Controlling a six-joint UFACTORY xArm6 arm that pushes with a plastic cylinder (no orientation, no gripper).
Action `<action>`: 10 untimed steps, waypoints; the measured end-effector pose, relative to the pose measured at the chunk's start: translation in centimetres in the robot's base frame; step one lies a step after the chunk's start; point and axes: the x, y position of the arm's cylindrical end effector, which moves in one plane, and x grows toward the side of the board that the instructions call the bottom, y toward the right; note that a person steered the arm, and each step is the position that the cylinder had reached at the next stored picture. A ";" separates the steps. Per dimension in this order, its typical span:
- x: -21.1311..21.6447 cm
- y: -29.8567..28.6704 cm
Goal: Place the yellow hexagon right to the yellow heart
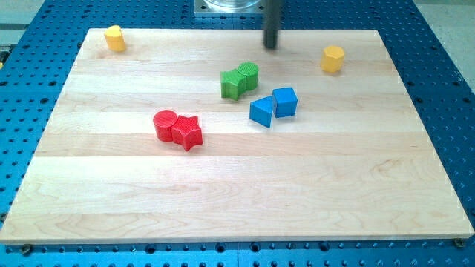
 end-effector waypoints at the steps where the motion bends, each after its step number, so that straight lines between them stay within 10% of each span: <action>1: 1.4 7.6; 6: 5.5 3.4; 8: 5.9 -17.6; 10: 9.1 -26.2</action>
